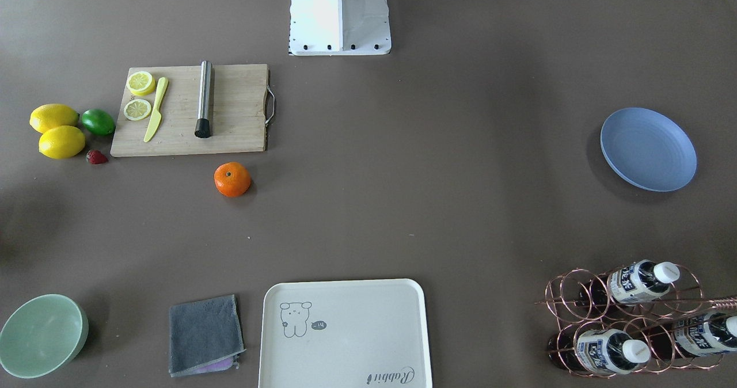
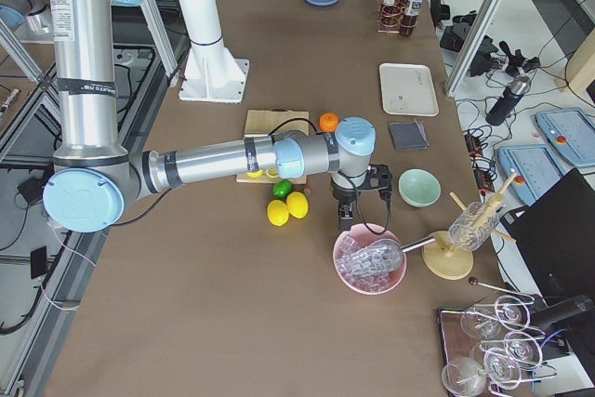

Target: Pick orange to plate

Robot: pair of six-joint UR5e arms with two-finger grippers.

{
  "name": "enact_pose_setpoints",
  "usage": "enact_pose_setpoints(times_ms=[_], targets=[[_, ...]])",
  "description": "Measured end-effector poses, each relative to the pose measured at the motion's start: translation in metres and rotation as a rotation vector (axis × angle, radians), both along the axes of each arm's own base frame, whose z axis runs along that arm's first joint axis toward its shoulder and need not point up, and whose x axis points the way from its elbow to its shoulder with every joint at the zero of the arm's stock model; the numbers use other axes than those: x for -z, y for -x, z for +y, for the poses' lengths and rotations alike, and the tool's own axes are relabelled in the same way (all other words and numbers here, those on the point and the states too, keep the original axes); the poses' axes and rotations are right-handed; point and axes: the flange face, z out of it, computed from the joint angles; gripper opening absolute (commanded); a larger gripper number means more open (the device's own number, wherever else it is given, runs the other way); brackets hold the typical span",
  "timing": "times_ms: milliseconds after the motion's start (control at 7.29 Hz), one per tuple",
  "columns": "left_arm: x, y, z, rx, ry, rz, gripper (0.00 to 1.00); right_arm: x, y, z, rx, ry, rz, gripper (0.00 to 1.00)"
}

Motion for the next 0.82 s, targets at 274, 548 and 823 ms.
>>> enact_pose_setpoints(times_ms=[274, 548, 823], targets=[[-0.0043, 0.0, 0.0091, 0.002, -0.036, 0.002, 0.98, -0.0029, -0.0006, 0.0025, 0.001, 0.003, 0.003, 1.0], [-0.0046, -0.0008, 0.0118, -0.003, -0.06, 0.004, 0.98, -0.0015, -0.0009, 0.004, 0.003, -0.002, 0.003, 1.0], [-0.0054, -0.0028, 0.012, -0.006, -0.082, 0.004, 0.98, -0.0019, -0.0014, 0.0063, 0.003, -0.001, 0.003, 1.0]])
